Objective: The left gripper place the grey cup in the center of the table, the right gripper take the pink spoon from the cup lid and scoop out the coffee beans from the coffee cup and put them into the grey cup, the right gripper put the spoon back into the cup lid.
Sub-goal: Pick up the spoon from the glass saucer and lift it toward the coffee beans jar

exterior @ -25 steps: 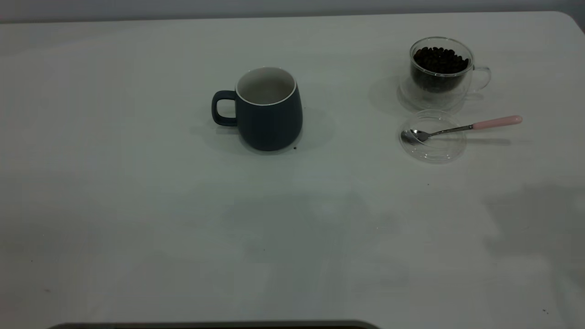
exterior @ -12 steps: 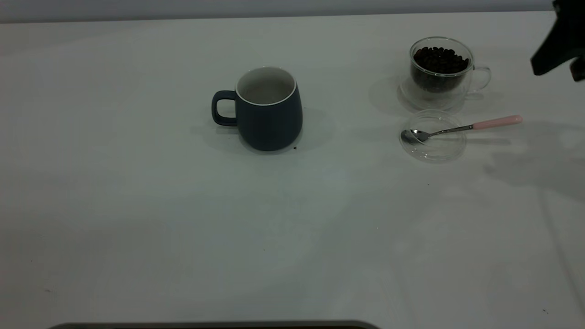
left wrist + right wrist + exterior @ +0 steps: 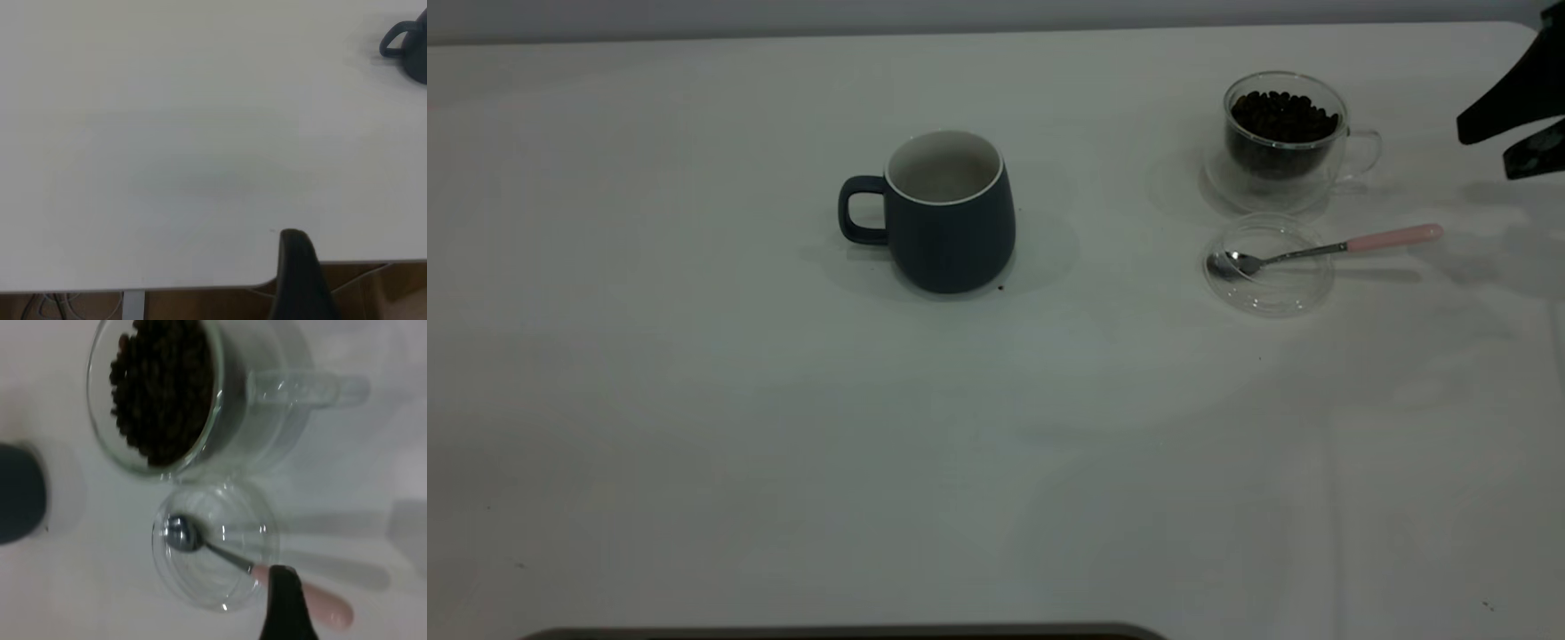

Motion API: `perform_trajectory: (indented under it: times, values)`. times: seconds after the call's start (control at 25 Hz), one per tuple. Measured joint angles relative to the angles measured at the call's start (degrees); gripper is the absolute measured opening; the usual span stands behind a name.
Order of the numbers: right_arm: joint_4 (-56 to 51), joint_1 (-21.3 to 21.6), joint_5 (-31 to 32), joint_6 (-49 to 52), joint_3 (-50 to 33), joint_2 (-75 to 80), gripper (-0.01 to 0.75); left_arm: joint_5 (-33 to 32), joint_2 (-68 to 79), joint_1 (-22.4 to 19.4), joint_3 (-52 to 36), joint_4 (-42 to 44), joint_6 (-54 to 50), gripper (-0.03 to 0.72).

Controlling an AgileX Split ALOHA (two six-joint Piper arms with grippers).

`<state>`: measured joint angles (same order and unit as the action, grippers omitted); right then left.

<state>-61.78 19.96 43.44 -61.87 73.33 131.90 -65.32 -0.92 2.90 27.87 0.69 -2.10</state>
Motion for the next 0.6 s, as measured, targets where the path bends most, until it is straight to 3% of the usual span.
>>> perform_trajectory:
  times: [0.24, 0.6]
  values:
    - [-3.9, 2.7, 2.8, -4.1, 1.2, 6.5, 0.562, 0.0, 0.0, 0.0, 0.0, 0.0, 0.0, 0.513]
    - [-10.0, 2.8, 5.3, -10.6, 1.4, 12.5, 0.562, 0.0, 0.0, 0.0, 0.0, 0.0, 0.0, 0.513]
